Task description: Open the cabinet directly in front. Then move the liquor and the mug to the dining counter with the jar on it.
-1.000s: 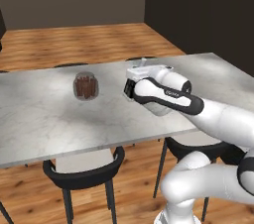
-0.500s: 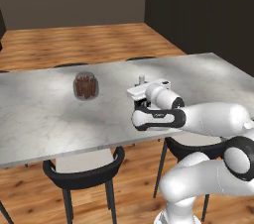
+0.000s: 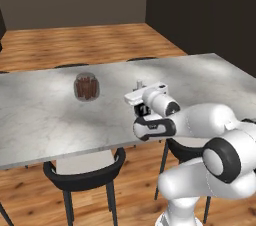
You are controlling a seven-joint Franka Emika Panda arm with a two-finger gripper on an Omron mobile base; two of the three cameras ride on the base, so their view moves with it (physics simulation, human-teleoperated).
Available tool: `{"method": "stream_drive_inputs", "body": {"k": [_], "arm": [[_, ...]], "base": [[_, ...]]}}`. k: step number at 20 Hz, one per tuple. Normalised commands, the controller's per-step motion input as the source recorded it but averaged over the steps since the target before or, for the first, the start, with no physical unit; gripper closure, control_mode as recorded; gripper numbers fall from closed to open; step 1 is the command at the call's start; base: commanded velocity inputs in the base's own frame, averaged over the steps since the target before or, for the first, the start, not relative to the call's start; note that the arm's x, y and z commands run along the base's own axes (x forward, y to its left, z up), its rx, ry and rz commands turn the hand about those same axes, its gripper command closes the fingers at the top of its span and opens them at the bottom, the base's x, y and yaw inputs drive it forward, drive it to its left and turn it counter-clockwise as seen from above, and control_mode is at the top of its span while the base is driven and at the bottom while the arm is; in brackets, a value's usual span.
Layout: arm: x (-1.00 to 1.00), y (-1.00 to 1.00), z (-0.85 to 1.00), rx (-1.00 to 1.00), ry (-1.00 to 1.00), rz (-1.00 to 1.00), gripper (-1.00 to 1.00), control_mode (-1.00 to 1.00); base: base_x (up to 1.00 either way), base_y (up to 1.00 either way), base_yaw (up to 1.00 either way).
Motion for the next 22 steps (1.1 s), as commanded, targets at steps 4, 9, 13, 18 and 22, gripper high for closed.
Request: {"method": "stream_drive_inputs", "body": {"k": [4, 9, 13, 18, 22], "arm": [[0.15, 0.0, 0.0, 0.01, 0.05, 0.0, 1.0, -1.0], [0.44, 0.07, 0.0, 0.07, 0.14, -0.06, 1.0, -1.0], [0.5, 0.05, -0.02, 0.19, 0.1, -0.06, 1.0, -1.0], [0.17, -0.01, -0.12, 0.29, 0.0, -0.03, 1.0, -1.0], [0.0, 0.0, 0.0, 0.03, 0.0, 0.0, 1.0, -1.0]], "base": [[0.0, 0.0, 0.0], [0.0, 0.0, 0.0], [0.0, 0.0, 0.0], [0.0, 0.0, 0.0], [0.0, 0.0, 0.0]]}}
